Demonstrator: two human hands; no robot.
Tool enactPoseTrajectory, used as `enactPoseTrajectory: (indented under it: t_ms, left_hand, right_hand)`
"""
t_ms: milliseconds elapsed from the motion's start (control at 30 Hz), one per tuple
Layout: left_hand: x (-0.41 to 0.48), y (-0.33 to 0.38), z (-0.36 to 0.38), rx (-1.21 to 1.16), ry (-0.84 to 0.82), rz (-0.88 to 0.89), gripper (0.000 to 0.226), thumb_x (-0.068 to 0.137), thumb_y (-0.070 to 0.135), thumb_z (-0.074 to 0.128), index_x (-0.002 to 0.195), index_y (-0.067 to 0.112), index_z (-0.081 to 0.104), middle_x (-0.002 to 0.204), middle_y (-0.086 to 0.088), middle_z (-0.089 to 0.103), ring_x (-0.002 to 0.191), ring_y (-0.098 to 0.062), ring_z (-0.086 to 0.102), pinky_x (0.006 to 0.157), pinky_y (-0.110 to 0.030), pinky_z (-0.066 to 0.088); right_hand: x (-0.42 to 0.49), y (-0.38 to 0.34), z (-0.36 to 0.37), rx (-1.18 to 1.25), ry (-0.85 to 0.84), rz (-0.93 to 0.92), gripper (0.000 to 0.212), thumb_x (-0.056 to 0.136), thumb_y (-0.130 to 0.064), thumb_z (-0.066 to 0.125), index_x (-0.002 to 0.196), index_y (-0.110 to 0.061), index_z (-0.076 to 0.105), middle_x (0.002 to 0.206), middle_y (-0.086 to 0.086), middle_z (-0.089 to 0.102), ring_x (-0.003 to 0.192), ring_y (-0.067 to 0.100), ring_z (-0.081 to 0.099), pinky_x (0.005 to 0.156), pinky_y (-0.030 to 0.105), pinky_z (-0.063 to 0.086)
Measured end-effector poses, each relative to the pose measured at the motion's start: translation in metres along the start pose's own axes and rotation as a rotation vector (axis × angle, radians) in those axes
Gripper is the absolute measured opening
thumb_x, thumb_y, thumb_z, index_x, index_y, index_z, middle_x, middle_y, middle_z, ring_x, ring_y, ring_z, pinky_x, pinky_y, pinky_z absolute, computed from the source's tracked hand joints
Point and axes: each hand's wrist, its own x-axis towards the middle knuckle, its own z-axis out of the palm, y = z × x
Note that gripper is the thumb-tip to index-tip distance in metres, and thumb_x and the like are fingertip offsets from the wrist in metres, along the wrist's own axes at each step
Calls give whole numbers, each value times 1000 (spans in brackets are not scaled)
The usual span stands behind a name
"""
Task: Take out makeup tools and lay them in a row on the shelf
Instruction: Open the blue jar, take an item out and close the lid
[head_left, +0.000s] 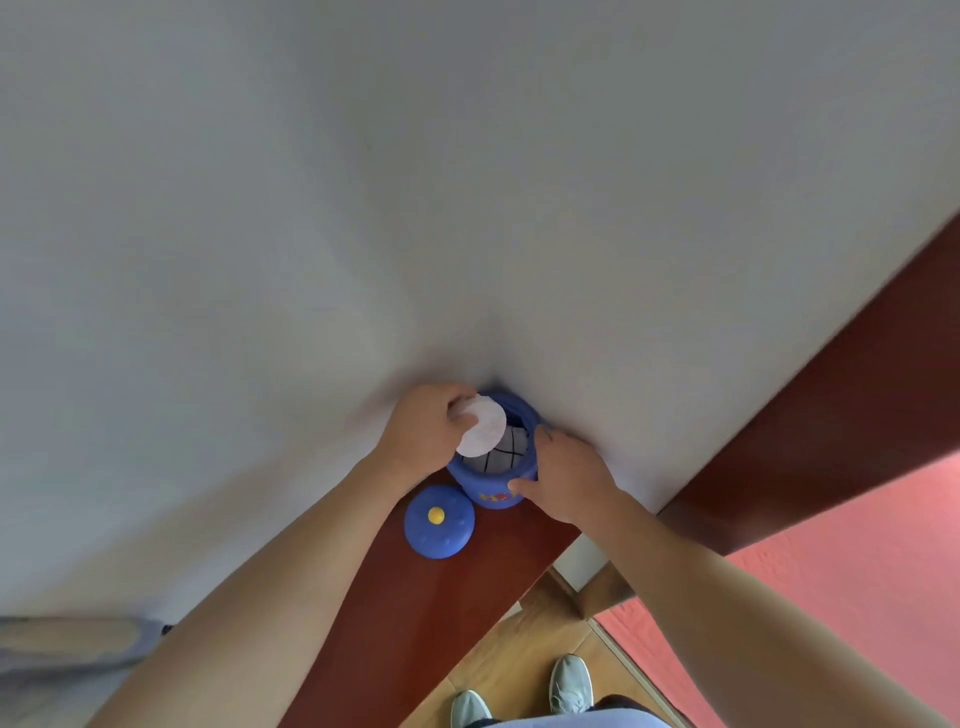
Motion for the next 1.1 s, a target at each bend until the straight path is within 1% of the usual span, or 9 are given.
enactPoseTrajectory:
  t_ms: [167, 300, 367, 500, 600, 733, 867, 1000, 1100]
  left_hand:
    - [-42, -7, -10, -85, 169, -146, 30, 87, 13, 70, 117, 15, 70, 100, 1, 73, 90, -17, 66, 83, -30, 52]
    - [-86, -25, -7, -148, 290, -280, 31, 85, 14, 72, 115, 18, 70, 92, 8, 69, 80, -9, 64, 70, -4, 41]
    - [-107, -37, -3, -169, 319, -339, 30, 85, 15, 73, 114, 20, 70, 92, 9, 69, 80, -8, 64, 71, -9, 44]
    - [-138, -59, 10, -229, 371, -466, 25, 85, 12, 72, 109, 17, 71, 87, 8, 69, 81, -15, 65, 78, -30, 49]
    - [-154, -73, 23, -224, 398, -556, 26, 86, 11, 71, 112, 13, 71, 89, 6, 67, 85, -16, 62, 78, -27, 43]
    - [-171, -92, 38, -222, 413, -678, 26, 87, 11, 68, 113, 11, 71, 93, 0, 68, 88, -15, 57, 80, -26, 40]
    - [-180, -109, 48, -266, 399, -759, 23, 87, 9, 68, 109, 12, 73, 86, 3, 66, 89, -19, 62, 80, -30, 44]
    - [-184, -122, 56, -284, 368, -817, 24, 87, 11, 68, 110, 14, 73, 87, 1, 68, 95, -24, 66, 89, -38, 51]
    - [-185, -127, 61, -286, 358, -826, 24, 87, 11, 68, 110, 13, 73, 86, 2, 68, 95, -24, 66, 88, -38, 51]
  right_hand:
    - [-2, -2, 1, 26, 4, 3, 64, 84, -51, 65, 130, -10, 45, 124, 8, 57, 109, 26, 56, 86, 35, 47]
    - [-4, -4, 3, 60, -16, 28, 76, 86, -48, 64, 142, -6, 34, 133, 12, 51, 118, 28, 52, 93, 36, 47]
    - [-5, -4, 3, 66, -24, 32, 79, 86, -48, 64, 144, -5, 32, 134, 14, 50, 118, 29, 52, 93, 37, 47]
    - [-4, -3, 6, 71, -7, 31, 71, 84, -47, 67, 136, -7, 40, 127, 15, 54, 113, 30, 55, 89, 38, 49]
    - [-4, -1, 11, 76, 14, 34, 68, 83, -47, 67, 132, -8, 41, 126, 15, 54, 111, 31, 56, 87, 39, 49]
    - [-5, -1, 17, 79, 11, 48, 79, 87, -48, 64, 144, -6, 31, 135, 17, 48, 120, 32, 51, 93, 39, 46]
    - [-5, -1, 19, 85, 2, 54, 86, 88, -49, 63, 150, -5, 23, 142, 18, 43, 126, 32, 47, 98, 39, 44]
    - [-4, 0, 20, 74, 3, 49, 85, 89, -48, 62, 151, -5, 22, 142, 17, 42, 127, 31, 47, 98, 38, 43]
    - [-4, 0, 21, 66, 3, 50, 86, 89, -48, 61, 151, -6, 21, 143, 17, 42, 127, 31, 47, 98, 38, 44]
